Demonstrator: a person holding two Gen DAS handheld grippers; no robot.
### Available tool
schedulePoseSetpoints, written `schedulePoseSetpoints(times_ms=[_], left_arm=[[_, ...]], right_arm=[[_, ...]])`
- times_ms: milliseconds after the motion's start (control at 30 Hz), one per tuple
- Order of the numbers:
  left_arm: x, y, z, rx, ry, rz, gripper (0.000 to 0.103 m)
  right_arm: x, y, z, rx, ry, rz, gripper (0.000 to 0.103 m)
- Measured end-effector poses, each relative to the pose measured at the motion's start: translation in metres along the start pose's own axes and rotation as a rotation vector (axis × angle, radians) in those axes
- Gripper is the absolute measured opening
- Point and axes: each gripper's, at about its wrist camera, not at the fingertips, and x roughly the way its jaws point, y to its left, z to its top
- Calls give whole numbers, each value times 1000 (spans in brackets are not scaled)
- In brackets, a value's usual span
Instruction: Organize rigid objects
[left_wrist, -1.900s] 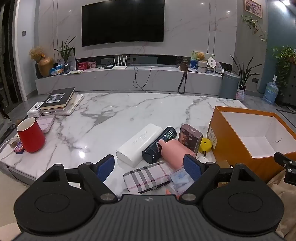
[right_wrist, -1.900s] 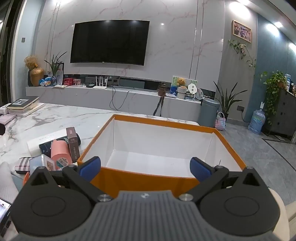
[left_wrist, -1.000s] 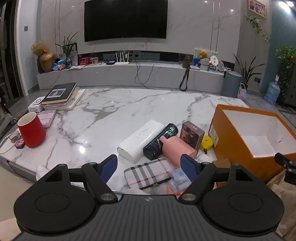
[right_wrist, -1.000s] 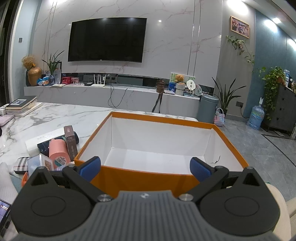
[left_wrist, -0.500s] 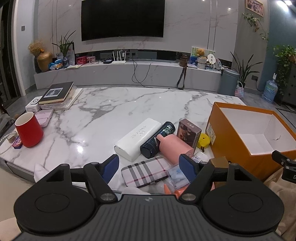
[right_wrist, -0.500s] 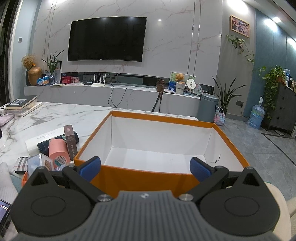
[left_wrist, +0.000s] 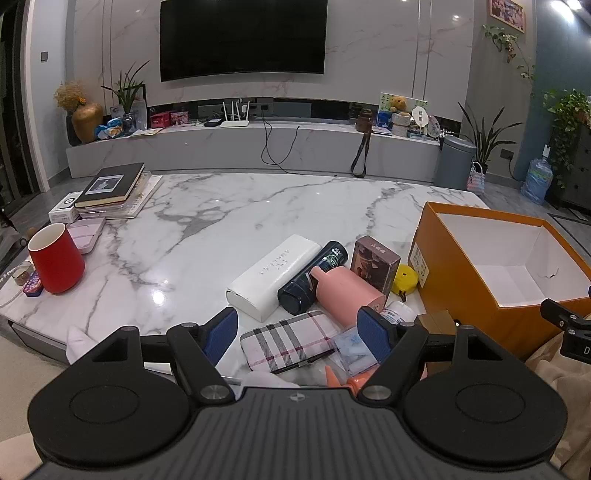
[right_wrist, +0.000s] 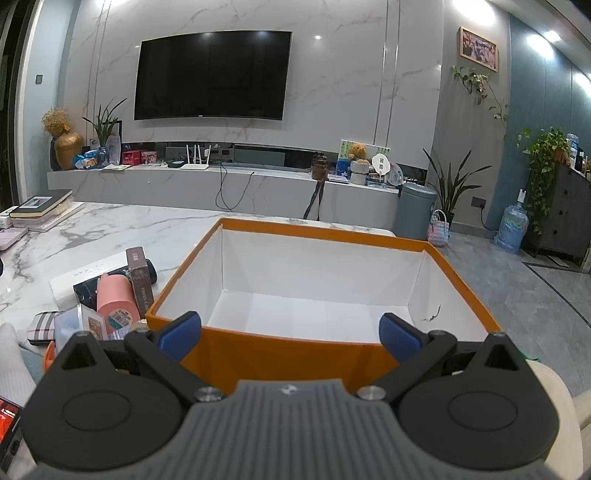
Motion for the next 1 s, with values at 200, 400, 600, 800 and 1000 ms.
schedulePoseSetpoints(times_ms=[200, 400, 600, 800, 1000], left_arm=[[0, 0, 0, 0, 0, 1, 87], [1, -2, 0, 10, 8, -7, 87], [6, 1, 3, 38, 68, -60, 80], [15, -6, 5, 131, 124, -118, 64], [29, -21, 7, 265, 169, -182, 62]], right_arm=[[0, 0, 0, 1, 1, 0, 101], [-1, -1, 3, 8, 7, 17, 101], [-1, 7, 19, -60, -6, 76, 97], [3, 29, 35, -145, 31, 234, 75], [13, 65, 44, -272, 96, 379, 58]])
